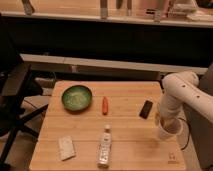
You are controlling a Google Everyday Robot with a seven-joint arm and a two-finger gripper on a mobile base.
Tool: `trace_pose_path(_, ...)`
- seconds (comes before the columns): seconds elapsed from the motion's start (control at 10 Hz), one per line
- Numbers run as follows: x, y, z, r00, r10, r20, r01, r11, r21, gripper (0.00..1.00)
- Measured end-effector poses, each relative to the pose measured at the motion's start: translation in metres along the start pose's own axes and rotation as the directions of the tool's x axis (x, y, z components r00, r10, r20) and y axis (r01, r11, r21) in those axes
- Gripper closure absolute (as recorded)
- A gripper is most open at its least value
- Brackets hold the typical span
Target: Place the ceramic cup in the ceramic bowl
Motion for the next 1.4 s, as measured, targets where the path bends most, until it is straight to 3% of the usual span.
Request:
trace_pose_path(0.2, -0.001, -0.022, -0.016, 1.000, -0.008, -0.009, 0.008, 1.000, 0.004, 1.00)
trace_pose_path(0.6, 0.001, -0.033, -0.030, 1.000, -0.017, -0.017, 0.017, 1.000, 0.009, 1.00)
trace_pose_path(1.0, 0.004, -0.058, -0.053, 0.999, -0.038, -0.023, 0.038, 0.999, 0.012, 1.00)
trace_pose_path(1.4, -0.014, -0.083, -0.071, 0.996, -0.085, -0.039, 0.085, 0.996, 0.021, 1.00)
